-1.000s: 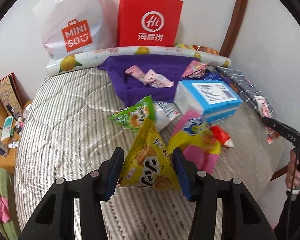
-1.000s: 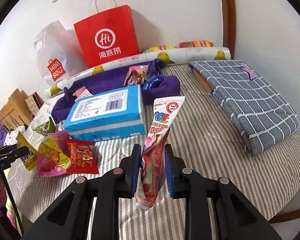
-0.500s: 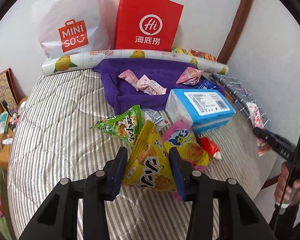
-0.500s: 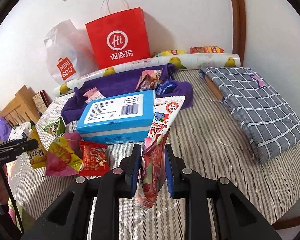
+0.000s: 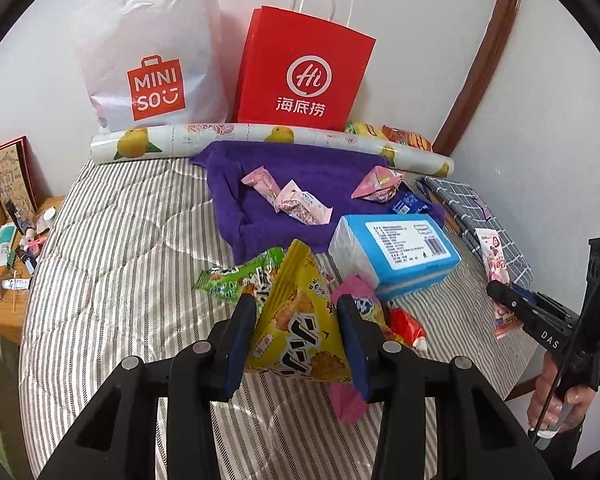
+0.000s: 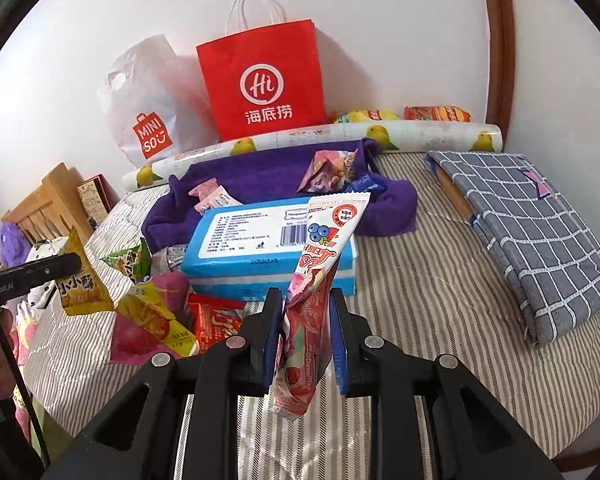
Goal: Organize snacks
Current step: 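Carry the candy stick packet and yellow snack bag over the purple towel with both tools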
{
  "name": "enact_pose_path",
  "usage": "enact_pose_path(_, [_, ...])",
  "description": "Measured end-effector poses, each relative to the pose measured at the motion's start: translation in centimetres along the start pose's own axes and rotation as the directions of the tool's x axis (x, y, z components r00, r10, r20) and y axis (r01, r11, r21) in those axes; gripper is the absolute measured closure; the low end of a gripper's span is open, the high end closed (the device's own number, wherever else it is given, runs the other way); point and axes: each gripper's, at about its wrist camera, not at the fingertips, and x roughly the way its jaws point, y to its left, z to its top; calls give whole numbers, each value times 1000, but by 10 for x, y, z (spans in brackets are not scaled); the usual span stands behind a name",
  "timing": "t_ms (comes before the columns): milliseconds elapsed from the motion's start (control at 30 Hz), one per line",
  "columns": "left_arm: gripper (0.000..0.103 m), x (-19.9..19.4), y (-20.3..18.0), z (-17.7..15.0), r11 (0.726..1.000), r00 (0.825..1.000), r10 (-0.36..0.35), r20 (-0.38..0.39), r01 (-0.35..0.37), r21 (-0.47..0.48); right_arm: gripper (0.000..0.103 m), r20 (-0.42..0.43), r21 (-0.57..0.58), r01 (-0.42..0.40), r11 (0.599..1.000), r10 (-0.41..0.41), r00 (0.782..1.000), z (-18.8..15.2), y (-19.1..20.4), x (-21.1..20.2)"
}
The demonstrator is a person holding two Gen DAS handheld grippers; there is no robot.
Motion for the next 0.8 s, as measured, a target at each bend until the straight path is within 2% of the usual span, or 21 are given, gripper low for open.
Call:
enact_pose_path(333, [63,5,-10,30,999,999,-30,14,30,-12,80,34,-51,-20,999,21,999,28,16,-3])
enact_pose_path(700, [63,26,-19,60,999,999,-39,10,39,-9,80,50,-82,-58,995,62,997,68,25,9])
enact_pose_path(800, [63,32,-22,70,1000,1000,-24,17,23,3,80,55,-94,-61,994,66,996,81,27,14])
